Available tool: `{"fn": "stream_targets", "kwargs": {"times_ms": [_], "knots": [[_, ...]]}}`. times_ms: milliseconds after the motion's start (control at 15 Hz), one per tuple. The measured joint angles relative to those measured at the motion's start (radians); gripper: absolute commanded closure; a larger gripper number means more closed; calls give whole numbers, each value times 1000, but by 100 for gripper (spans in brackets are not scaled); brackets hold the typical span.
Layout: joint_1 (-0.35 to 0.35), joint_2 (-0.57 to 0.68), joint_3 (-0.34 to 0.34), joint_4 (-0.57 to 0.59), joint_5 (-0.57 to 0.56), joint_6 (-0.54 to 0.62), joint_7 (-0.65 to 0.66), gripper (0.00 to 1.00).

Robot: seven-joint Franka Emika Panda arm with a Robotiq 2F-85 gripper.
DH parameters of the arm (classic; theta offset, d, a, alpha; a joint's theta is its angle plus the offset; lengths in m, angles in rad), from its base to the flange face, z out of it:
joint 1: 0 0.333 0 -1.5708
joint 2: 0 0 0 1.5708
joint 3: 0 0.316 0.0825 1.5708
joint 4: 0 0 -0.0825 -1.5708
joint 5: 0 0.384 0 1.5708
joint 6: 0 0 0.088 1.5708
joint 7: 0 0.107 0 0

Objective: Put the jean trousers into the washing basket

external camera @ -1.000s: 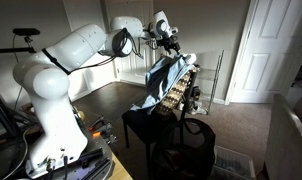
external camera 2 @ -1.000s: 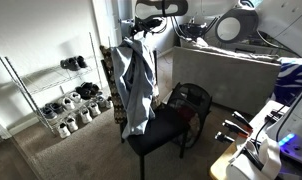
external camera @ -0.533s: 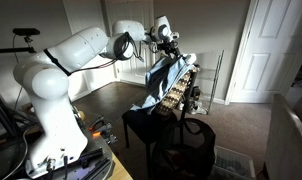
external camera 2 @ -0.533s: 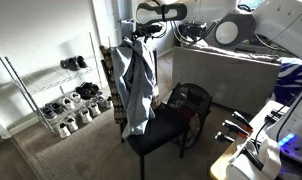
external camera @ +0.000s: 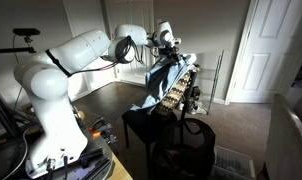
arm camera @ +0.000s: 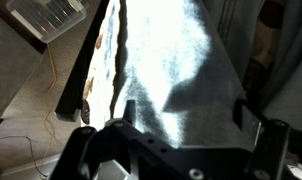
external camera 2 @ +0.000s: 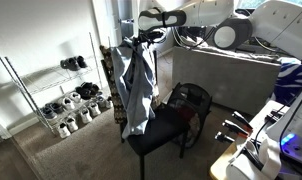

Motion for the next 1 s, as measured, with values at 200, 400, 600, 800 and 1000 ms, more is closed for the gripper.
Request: {"fn": "stream_targets", "kwargs": {"times_ms": [200, 400, 600, 800, 1000], "knots": [[-9, 15, 4, 1, 1, 1, 9, 47], [-11, 18, 15, 7, 3, 3, 9, 68], [-11, 48, 14, 78, 41, -12, 9, 87], [-14, 53, 18, 87, 44, 3, 9, 99], [-15, 53, 19, 87, 44, 18, 9, 100]]}}
